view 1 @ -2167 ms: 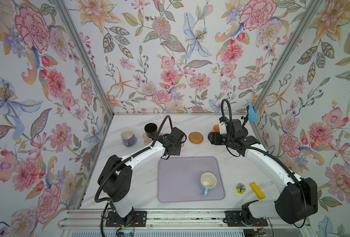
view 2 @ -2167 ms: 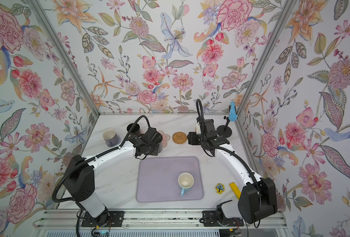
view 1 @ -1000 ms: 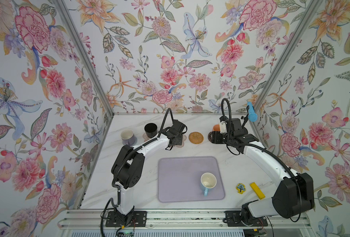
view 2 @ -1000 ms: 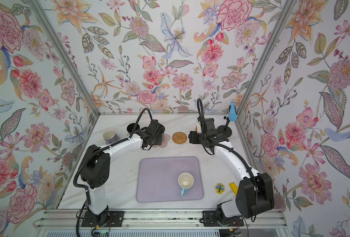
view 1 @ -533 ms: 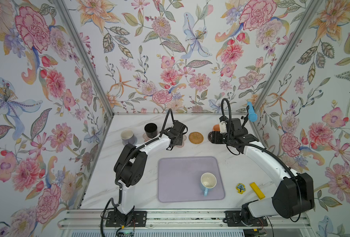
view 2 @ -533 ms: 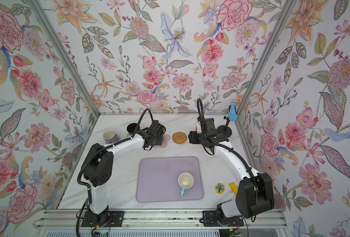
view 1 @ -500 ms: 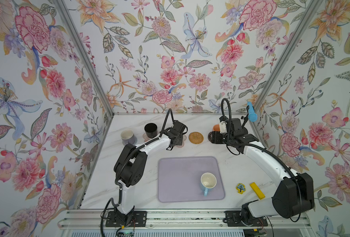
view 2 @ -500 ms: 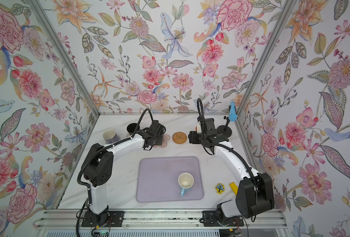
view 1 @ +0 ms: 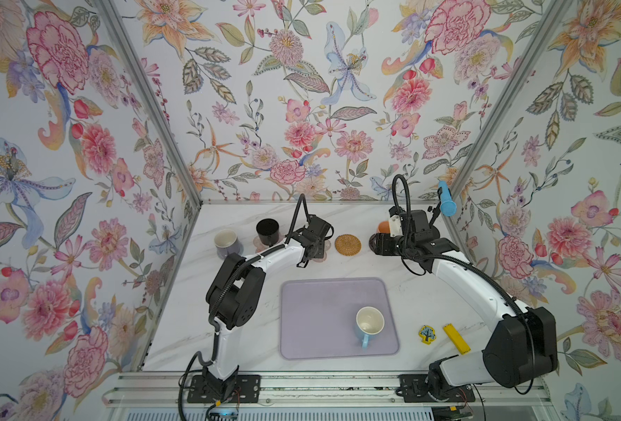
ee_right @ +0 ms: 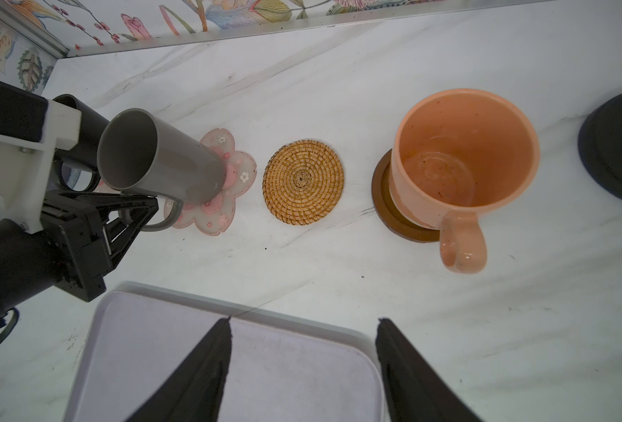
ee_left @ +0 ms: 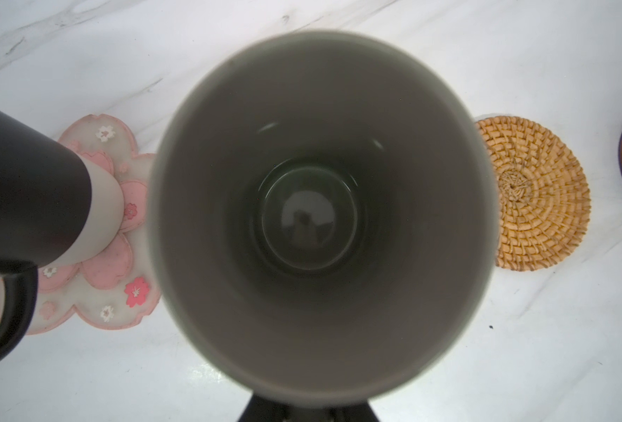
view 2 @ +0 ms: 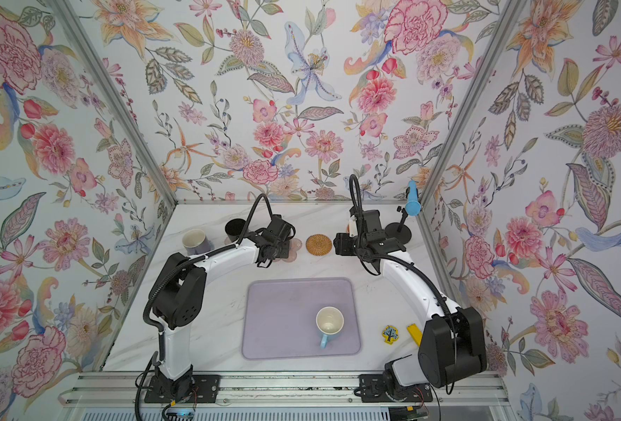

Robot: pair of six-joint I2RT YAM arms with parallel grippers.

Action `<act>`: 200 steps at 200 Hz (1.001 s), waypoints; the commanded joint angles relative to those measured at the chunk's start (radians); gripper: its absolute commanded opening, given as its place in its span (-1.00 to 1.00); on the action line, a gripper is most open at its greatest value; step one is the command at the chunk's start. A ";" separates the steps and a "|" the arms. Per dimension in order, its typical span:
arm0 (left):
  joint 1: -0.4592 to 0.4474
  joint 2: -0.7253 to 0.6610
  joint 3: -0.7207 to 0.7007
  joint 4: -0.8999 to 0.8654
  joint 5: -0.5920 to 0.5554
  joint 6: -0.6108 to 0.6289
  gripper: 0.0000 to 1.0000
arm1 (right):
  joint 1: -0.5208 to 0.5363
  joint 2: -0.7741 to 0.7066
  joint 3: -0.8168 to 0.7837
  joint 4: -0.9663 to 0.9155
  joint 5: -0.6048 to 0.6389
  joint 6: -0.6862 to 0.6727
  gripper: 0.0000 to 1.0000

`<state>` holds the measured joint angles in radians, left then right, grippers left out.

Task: Place cups on coasters
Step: Place the cup on the coaster.

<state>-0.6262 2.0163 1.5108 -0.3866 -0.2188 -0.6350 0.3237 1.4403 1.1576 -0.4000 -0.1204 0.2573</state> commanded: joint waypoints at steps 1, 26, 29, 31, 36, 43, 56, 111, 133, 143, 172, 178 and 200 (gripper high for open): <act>0.013 -0.003 0.046 0.079 -0.046 -0.020 -1.00 | -0.006 0.011 -0.002 -0.001 -0.010 -0.003 0.30; 0.015 0.011 0.038 0.094 -0.022 -0.032 -1.00 | -0.008 0.010 -0.007 0.000 -0.012 0.000 0.30; 0.014 0.011 0.038 0.094 -0.019 -0.034 -1.00 | -0.006 0.009 -0.006 0.000 -0.011 0.000 0.30; 0.014 0.013 0.037 0.096 -0.015 -0.035 -1.00 | -0.006 0.009 -0.007 0.000 -0.011 0.000 0.30; 0.014 0.015 0.036 0.099 -0.010 -0.037 -1.00 | -0.006 0.009 -0.008 0.001 -0.012 0.000 0.30; 0.014 0.014 0.034 0.103 -0.002 -0.040 -1.00 | -0.006 0.008 -0.008 0.001 -0.011 0.000 0.30; 0.016 0.013 0.035 0.104 0.004 -0.046 -1.00 | -0.006 0.009 -0.008 0.003 -0.012 0.001 0.30; 0.017 0.004 0.053 0.043 0.006 -0.068 -1.00 | -0.007 0.007 -0.008 0.003 -0.016 0.005 0.30; 0.017 0.002 0.056 0.023 0.012 -0.071 -0.74 | -0.007 -0.003 -0.011 0.003 -0.021 0.006 0.30; 0.016 0.005 0.061 0.013 0.009 -0.069 -0.65 | -0.007 -0.009 -0.014 0.003 -0.019 0.006 0.30; 0.016 0.015 0.095 -0.012 0.006 -0.064 -0.61 | -0.007 -0.030 -0.034 0.003 -0.010 0.006 0.30; 0.016 0.014 0.098 -0.011 0.006 -0.064 -0.60 | -0.006 -0.033 -0.038 0.003 -0.009 0.006 0.30; 0.017 0.014 0.115 -0.013 0.002 -0.062 -0.47 | -0.008 -0.045 -0.050 0.003 -0.008 0.005 0.30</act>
<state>-0.6209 2.0258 1.5848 -0.3889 -0.1951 -0.6968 0.3237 1.4319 1.1267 -0.3992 -0.1238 0.2577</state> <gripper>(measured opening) 0.238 0.650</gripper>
